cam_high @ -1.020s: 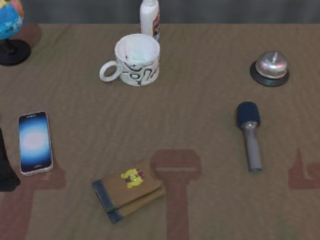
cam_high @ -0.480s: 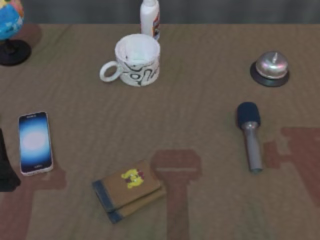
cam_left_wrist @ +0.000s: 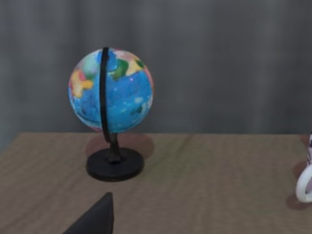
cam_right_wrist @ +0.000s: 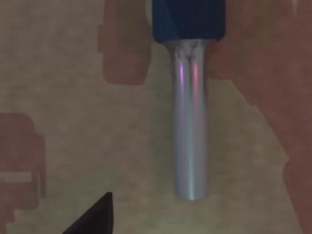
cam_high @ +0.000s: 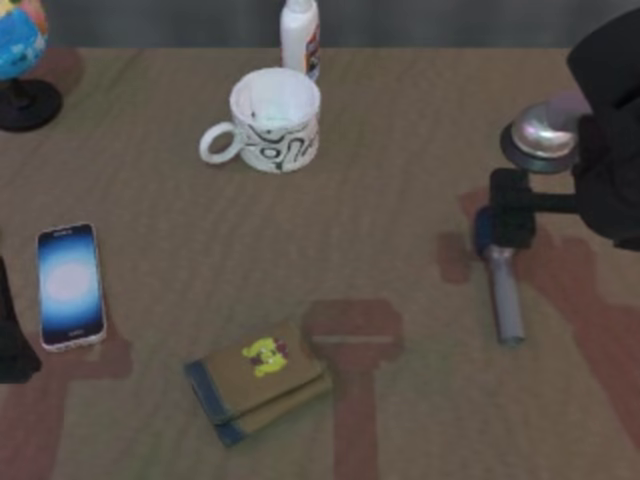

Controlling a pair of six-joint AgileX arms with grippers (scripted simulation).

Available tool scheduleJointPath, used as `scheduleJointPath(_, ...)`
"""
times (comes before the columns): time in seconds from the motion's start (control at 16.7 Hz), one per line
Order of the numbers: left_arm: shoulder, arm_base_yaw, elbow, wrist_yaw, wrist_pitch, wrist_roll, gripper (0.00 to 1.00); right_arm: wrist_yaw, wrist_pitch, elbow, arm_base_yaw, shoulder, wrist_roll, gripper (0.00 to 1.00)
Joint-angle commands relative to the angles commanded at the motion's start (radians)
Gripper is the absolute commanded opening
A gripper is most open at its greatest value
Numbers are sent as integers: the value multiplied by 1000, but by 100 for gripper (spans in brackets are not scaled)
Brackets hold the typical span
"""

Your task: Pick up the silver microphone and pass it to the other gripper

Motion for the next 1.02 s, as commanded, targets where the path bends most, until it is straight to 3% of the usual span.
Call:
scheduleJointPath(0.48, 0, 0, 0, 0, 0, 0, 100, 32, -214, 227, 95, 347, 96, 100)
scheduleJointPath(0.84, 0, 0, 0, 0, 0, 0, 100, 31, -195, 215, 89, 353, 93, 100)
scheduleJointPath(1.02, 0, 0, 0, 0, 0, 0, 100, 32, -98, 169, 81, 403, 83, 100)
